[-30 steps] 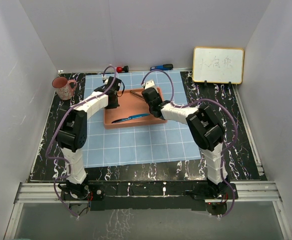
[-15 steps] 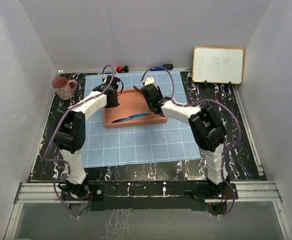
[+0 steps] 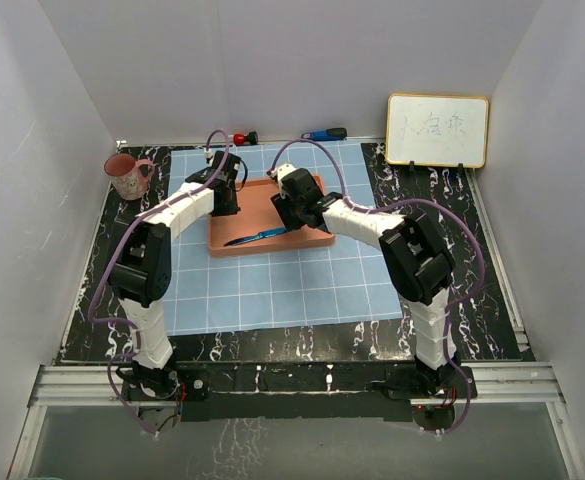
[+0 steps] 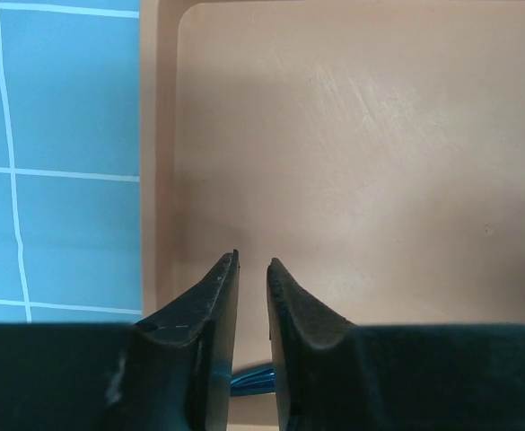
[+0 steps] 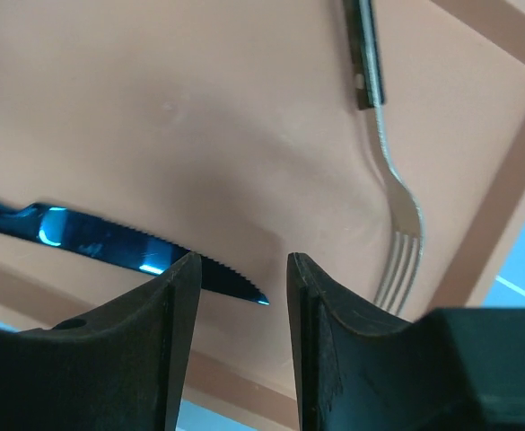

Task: Set the dinner table for one person
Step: Adjust the knife on the napkin.

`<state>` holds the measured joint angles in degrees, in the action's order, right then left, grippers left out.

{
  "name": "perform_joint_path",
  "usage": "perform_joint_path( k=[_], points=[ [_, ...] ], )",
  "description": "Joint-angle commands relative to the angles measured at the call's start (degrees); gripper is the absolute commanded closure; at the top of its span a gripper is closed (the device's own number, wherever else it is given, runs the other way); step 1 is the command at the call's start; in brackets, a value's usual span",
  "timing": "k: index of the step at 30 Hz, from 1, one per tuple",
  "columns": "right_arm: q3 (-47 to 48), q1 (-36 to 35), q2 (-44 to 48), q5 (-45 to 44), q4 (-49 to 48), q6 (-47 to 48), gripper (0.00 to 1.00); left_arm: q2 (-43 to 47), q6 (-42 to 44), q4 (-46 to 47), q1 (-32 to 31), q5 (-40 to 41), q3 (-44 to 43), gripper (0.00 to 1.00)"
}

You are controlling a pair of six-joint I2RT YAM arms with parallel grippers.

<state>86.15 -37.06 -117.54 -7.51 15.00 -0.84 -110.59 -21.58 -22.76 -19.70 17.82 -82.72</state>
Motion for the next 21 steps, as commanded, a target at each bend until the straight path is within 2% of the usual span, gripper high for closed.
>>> perform_joint_path(
  k=[1,8,17,21],
  points=[
    [0.87,-0.12,2.12,8.24,-1.45,4.78,0.58,2.26,0.48,-1.01,0.14,-1.02,-0.87,0.80],
    [1.86,-0.06,0.62,14.45,-0.23,9.87,0.55,2.45,0.66,-1.30,0.17,-1.41,-1.02,0.74],
    [1.08,-0.03,-2.20,18.68,0.68,15.68,0.50,2.29,1.06,-1.41,0.18,-1.89,-1.46,0.57],
    [0.84,-0.09,-3.83,18.23,-0.25,17.71,0.50,2.26,1.19,-1.41,0.12,-1.58,-1.42,0.52]
  ],
)
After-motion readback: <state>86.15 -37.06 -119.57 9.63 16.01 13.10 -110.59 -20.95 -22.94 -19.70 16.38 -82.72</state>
